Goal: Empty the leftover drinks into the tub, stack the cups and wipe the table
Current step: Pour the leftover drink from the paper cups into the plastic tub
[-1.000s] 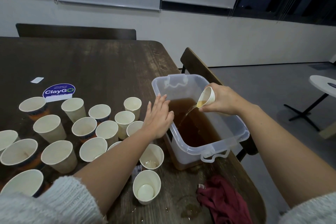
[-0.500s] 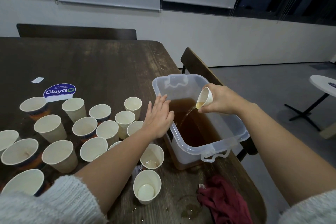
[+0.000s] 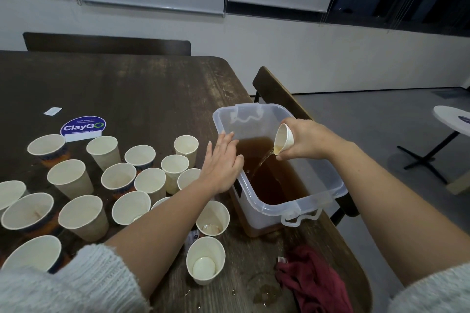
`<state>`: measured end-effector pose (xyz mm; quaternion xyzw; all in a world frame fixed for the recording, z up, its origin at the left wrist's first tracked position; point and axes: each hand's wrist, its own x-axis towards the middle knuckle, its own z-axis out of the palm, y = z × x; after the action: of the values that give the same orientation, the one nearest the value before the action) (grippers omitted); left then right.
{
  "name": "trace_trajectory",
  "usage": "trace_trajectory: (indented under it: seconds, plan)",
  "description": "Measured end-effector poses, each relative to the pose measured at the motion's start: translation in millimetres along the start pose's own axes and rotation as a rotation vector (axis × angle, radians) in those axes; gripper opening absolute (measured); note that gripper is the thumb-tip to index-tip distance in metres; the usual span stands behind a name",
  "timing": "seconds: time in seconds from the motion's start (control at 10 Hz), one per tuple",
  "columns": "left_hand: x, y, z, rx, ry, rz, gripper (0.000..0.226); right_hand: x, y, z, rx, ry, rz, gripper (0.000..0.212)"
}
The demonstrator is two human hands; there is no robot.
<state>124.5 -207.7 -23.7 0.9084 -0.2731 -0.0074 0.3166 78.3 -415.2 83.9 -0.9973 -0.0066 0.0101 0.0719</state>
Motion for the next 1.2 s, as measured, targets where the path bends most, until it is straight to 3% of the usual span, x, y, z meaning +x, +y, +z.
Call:
trace_trajectory:
  seconds: [0.4, 0.5, 0.6, 0.7, 0.8, 1.0, 1.2]
  plan:
    - [-1.3, 2.5, -2.3, 0.02, -0.008, -0.006, 0.05, 0.3, -12.1, -0.9, -0.227, -0.033, -0.095, 0.067]
    - [1.2, 4.6, -7.9, 0.047, -0.084, -0.018, 0.054, -3.0, -14.1, -0.4, -0.1, -0.026, -0.047, 0.068]
    - [3.3, 2.5, -24.7, -0.017, -0.174, -0.023, 0.054, -5.8, -23.4, -3.4, 0.28, 0.042, -0.007, 0.063]
    - [-6.8, 1.4, -46.3, -0.356, -0.121, -0.021, 0.044, 1.9, -44.2, -3.7, 0.546, 0.097, -0.048, 0.066]
    - [-24.0, -6.6, -68.4, -0.634, 0.029, -0.101, 0.042, 14.2, -79.8, 1.9, 0.692, 0.103, -0.103, 0.072]
    - [-73.9, -55.3, -154.9, -0.712, 0.348, -0.237, 0.027, 39.5, -204.1, 22.5, 0.853, 0.016, -0.237, 0.074]
    - [-162.9, -137.6, -263.9, -0.525, 0.51, -0.346, 0.025, 51.9, -363.5, 48.4, 0.862, -0.158, -0.384, 0.078]
